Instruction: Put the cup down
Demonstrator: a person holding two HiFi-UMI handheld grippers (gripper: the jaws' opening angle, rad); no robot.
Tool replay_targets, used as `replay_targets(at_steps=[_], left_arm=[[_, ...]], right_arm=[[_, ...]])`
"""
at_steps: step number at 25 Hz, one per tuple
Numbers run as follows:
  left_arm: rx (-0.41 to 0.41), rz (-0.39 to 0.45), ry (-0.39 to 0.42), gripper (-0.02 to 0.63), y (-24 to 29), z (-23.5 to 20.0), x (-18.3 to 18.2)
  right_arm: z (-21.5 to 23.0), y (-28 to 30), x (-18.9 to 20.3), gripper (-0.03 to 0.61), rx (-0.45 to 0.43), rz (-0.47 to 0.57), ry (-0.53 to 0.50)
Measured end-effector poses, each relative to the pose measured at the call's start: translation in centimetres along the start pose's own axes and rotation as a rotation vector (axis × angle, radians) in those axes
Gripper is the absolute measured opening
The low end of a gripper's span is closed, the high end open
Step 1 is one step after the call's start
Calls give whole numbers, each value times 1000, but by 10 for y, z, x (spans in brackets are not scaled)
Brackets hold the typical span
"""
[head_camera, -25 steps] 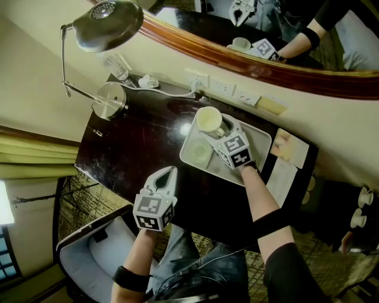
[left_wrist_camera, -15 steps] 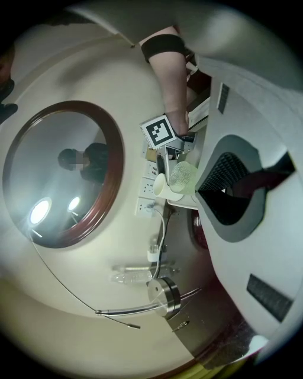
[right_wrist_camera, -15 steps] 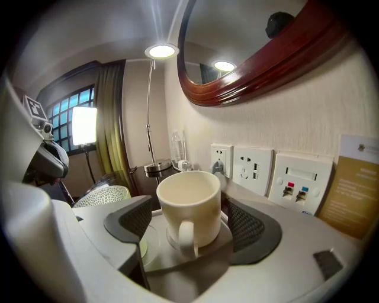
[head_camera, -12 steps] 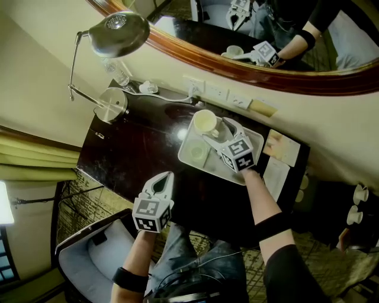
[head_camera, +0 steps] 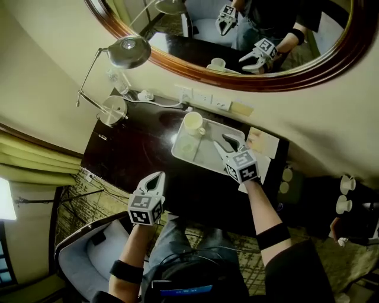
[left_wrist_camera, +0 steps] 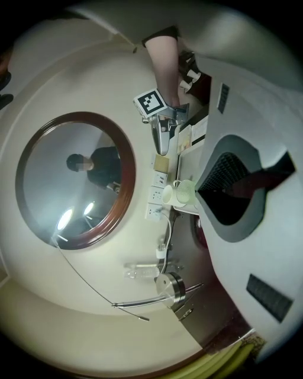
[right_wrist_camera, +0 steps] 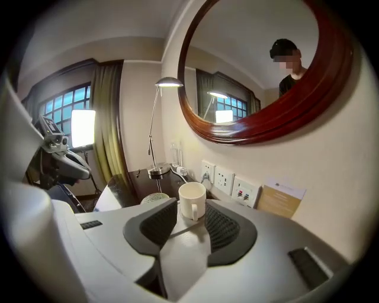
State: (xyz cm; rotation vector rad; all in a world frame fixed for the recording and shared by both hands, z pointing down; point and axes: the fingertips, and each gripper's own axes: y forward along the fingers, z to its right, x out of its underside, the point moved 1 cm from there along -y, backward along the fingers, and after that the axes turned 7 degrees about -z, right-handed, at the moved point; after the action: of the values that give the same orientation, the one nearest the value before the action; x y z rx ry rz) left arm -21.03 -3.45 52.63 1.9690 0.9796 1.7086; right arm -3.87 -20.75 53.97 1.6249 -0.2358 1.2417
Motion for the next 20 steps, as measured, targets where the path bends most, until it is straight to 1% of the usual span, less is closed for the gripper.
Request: replay_targets(at_steps=[3,6,10,14,20], left_arm=[[3,6,10,0,-8,7,-5],[14,5,17,0,-15,14,-12],[18,34,22,0,-22,18,-24],[31,47,42,0,-26,23,-29],[37,56,107,0,-28,29,-31]], right_arm=[[-19,-28,0,75,6,-10,-3],[-34,-51,-2,32,11,-18,-3],[-39,-76,7,12,42,-23,28],[-56,-106,14,2,58,-31,100],[-73,-129,31,0,52,-31,176]])
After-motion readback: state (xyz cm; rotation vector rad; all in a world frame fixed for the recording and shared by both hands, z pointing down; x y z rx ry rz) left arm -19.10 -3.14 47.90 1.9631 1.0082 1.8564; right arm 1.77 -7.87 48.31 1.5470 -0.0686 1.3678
